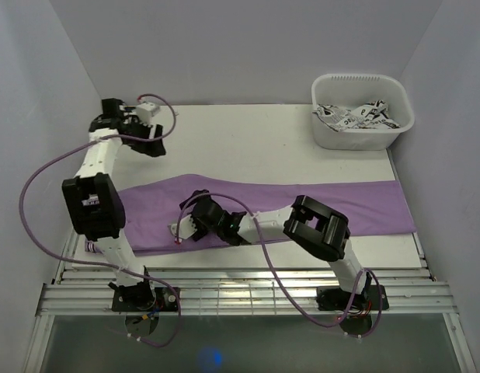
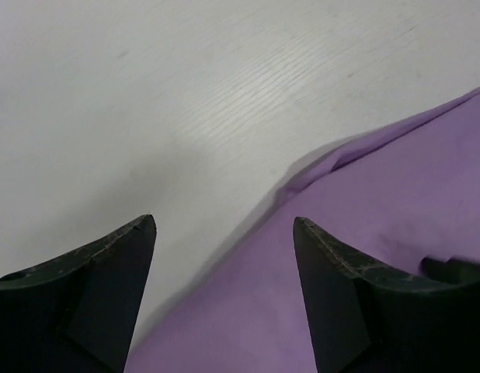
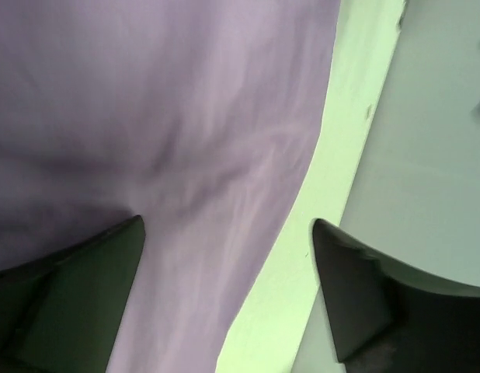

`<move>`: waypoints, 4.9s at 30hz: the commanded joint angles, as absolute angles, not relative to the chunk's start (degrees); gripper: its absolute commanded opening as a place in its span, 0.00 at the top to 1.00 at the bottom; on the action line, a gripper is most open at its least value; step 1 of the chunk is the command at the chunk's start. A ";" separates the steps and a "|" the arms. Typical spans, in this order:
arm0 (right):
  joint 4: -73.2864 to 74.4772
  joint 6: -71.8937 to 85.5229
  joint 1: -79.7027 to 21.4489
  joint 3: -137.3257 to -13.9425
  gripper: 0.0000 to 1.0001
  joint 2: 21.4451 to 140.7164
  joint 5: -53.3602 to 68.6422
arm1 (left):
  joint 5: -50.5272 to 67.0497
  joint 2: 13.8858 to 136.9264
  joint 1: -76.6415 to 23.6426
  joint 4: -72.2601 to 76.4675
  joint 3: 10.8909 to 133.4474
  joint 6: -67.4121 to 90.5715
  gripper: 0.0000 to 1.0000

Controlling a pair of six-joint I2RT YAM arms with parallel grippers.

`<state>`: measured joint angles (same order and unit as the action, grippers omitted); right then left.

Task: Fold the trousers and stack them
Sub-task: Fold the trousers

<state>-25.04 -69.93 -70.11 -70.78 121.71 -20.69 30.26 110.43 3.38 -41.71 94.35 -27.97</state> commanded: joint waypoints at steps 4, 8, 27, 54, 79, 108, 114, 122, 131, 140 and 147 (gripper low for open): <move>-1.25 -51.70 -59.89 -69.09 0.10 104.27 -12.24 | 33.49 94.76 20.72 -59.21 84.39 -33.71 0.14; 12.45 -42.82 -49.15 -67.41 0.10 98.53 -3.53 | 27.79 87.03 21.88 -59.59 71.75 -37.87 0.15; 36.83 -29.88 -1.51 -62.49 0.10 68.22 11.95 | 20.04 113.81 16.97 -46.14 83.75 -31.82 0.33; 37.64 -37.89 39.20 -64.60 0.29 94.73 18.64 | 15.38 87.02 15.73 -59.59 81.91 -30.93 0.02; 35.50 -32.87 33.13 -60.37 0.28 88.86 10.55 | 20.39 86.39 15.73 -51.50 74.09 -34.63 0.02; 30.06 -34.80 33.14 -51.24 0.26 99.94 6.68 | 19.16 87.54 15.73 -49.75 73.92 -31.38 0.02; 32.87 -35.59 33.31 -55.36 0.20 95.72 5.37 | 20.04 87.36 15.73 -49.66 73.48 -31.03 0.02; 32.26 -37.53 33.84 -56.95 0.16 99.30 3.07 | 20.65 88.94 15.73 -49.66 74.53 -30.24 0.02; 32.52 -38.84 35.42 -57.57 0.19 108.71 7.99 | 19.78 89.12 15.73 -50.27 74.71 -30.41 0.02; 35.41 -39.99 35.42 -55.02 0.57 104.78 14.40 | 18.72 89.56 15.73 -50.01 74.09 -30.59 0.02; 44.53 -40.08 35.42 -59.67 0.92 97.39 18.19 | 21.70 90.00 16.52 -49.40 72.51 -29.18 0.02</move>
